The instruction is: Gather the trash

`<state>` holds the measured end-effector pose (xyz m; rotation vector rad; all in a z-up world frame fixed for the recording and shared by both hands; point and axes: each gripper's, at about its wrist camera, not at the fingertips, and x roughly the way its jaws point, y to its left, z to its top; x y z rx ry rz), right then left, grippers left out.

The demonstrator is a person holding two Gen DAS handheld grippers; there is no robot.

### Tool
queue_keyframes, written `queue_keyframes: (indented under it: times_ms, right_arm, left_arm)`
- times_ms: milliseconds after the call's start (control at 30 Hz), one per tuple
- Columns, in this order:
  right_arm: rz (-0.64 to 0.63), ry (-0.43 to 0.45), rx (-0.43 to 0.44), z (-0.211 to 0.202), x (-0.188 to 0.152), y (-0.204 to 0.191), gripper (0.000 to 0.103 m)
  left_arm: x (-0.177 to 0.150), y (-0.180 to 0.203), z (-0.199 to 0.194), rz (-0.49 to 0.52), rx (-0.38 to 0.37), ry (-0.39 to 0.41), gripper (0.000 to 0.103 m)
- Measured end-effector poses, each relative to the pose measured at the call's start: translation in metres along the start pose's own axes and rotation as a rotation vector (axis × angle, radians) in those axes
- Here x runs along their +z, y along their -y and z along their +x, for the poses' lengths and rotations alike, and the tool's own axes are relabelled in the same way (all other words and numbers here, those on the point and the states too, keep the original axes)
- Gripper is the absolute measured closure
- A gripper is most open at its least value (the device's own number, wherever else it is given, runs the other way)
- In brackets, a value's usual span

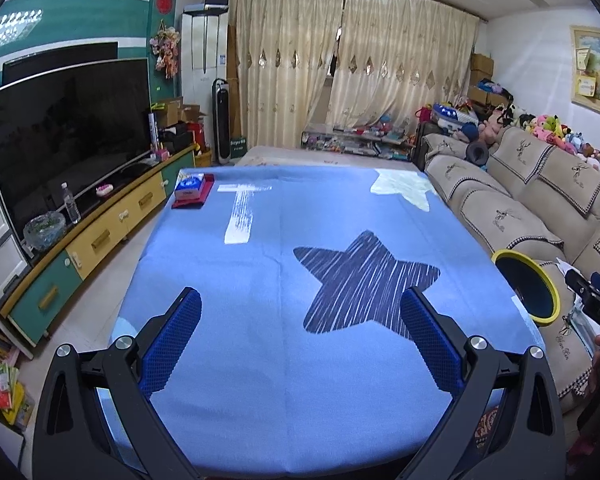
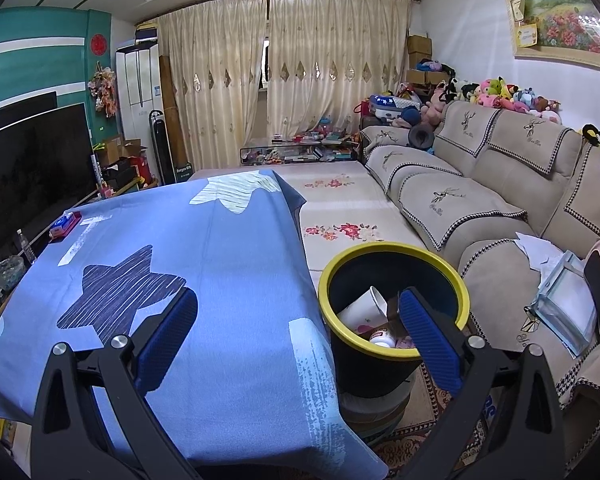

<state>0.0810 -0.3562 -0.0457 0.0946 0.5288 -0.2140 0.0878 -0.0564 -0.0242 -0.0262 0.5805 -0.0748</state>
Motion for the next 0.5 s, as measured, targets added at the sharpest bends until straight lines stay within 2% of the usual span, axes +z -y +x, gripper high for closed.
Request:
queue_keyframes:
  times_ms: [233,400,500]
  right_arm:
    - [-0.013,-0.028,0.037,0.013,0.008,-0.004,0.007]
    - [-0.009,-0.049,0.164,0.038,0.036,-0.016,0.007]
    - [-0.044,-0.064,0.166,0.064,0.053,-0.034,0.007]
  left_arm:
    - [0.02,-0.01,0.022,0.007,0.035,-0.008,0.005]
    - [0.038,-0.027,0.075,-0.002,0.059,-0.078,0.005]
    - [0.046,-0.038,0.117,-0.014,0.062,-0.128,0.005]
